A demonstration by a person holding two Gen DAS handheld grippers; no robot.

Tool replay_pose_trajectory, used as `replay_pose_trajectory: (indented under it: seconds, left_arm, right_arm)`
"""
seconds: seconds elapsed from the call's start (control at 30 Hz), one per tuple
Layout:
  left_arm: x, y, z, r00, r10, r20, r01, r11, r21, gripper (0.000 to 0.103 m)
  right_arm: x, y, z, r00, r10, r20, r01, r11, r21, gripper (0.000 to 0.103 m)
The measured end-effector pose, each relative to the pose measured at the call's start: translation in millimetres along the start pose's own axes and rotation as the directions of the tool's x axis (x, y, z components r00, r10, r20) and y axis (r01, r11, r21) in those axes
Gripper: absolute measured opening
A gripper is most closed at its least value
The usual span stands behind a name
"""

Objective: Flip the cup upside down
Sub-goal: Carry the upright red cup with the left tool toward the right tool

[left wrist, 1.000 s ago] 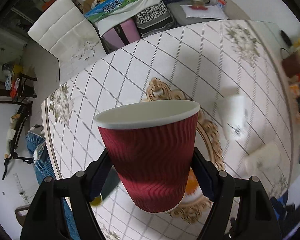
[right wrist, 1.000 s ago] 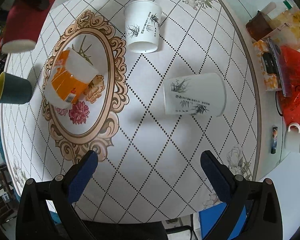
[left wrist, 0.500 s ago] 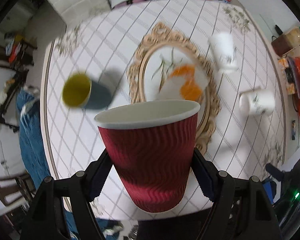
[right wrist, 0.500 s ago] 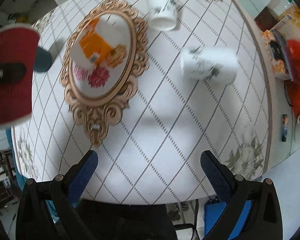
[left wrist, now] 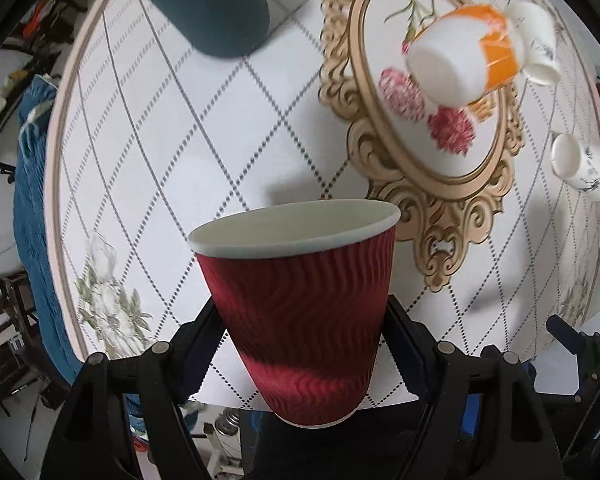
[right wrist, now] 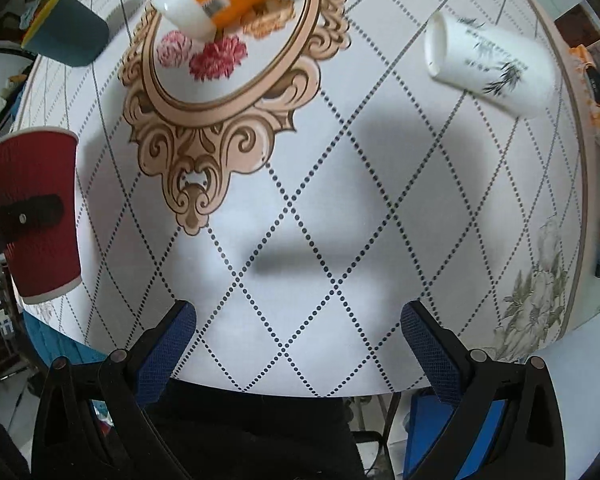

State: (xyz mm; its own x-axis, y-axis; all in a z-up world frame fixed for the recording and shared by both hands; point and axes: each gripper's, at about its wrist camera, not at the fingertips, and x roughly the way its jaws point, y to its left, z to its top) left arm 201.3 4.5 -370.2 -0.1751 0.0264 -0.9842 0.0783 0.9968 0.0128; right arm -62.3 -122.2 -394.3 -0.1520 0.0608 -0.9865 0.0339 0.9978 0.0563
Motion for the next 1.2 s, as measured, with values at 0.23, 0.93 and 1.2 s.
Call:
replay_pose_trajectory:
  seconds: [0.23,0.93,1.2]
  left_arm:
    - [24,-8,4,1.0,0.002,-0.023,-0.001,1.0,0.013,0.076]
    - [30,-12,5,0.999,-0.018,-0.038,0.017,0.999,-0.028,0.092]
    - [34,-10,-6,0.999,-0.011,-0.032,0.01,0.999,-0.047,0.093]
  right_arm:
    - [13,3,3,1.0,-0.017,-0.02,0.017,1.0,-0.011,0.103]
    - [20,6,19,1.0,-0.014,-0.021,0.013,1.0,-0.013,0.103]
    - [20,6,18,1.0,-0.013,-0.019,0.013,1.0,-0.011,0.103]
